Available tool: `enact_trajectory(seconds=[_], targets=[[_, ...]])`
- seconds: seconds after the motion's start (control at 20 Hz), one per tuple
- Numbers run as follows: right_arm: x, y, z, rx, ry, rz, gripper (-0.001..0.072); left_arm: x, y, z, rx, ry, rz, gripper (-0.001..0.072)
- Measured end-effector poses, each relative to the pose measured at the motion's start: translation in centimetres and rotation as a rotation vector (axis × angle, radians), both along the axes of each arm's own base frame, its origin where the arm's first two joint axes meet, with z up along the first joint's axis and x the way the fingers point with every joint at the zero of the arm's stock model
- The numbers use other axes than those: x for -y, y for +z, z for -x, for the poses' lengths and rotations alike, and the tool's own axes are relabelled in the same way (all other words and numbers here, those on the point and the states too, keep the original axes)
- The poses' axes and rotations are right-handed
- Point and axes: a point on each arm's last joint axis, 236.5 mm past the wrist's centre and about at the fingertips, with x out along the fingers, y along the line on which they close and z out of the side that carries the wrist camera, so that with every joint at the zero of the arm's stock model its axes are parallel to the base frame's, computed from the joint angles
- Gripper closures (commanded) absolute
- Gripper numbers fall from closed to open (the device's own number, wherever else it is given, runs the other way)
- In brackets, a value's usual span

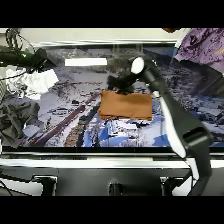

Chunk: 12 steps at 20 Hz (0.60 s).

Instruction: Fold the clothes and pants, and hang the long-sleeved shirts on hangers.

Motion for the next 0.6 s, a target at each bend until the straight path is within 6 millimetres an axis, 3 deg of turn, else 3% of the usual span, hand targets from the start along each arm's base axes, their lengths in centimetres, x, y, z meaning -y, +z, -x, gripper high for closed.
enact_trajectory(seconds=[0.15, 0.25, 0.4, 0.5, 0.6], targets=[[8.4, 3.3, -2.0, 0.048, -0.075, 0.019, 0.0113, 0.0, -0.1, 0.0, -0.002, 0.0, 0.001, 0.0688], [14.9, 4.0, -2.7, 0.043, -0.134, 0.023, 0.0038, 0.0, -0.1, 0.0, -0.002, 0.0, 0.001, 0.0688], [22.4, 2.1, -1.9, -0.032, -0.202, -0.035, 0.0043, 0.0, -0.1, 0.0, -0.002, 0.001, 0.001, 0.0688], [24.9, -0.5, -0.7, -0.094, -0.224, -0.103, 0.0044, 0.0, -0.1, 0.0, -0.002, 0.001, 0.001, 0.0687], [25.9, -3.1, 0.4, -0.133, -0.225, -0.161, 0.0045, 0.0, -0.1, 0.0, -0.002, 0.001, 0.001, 0.0687]])
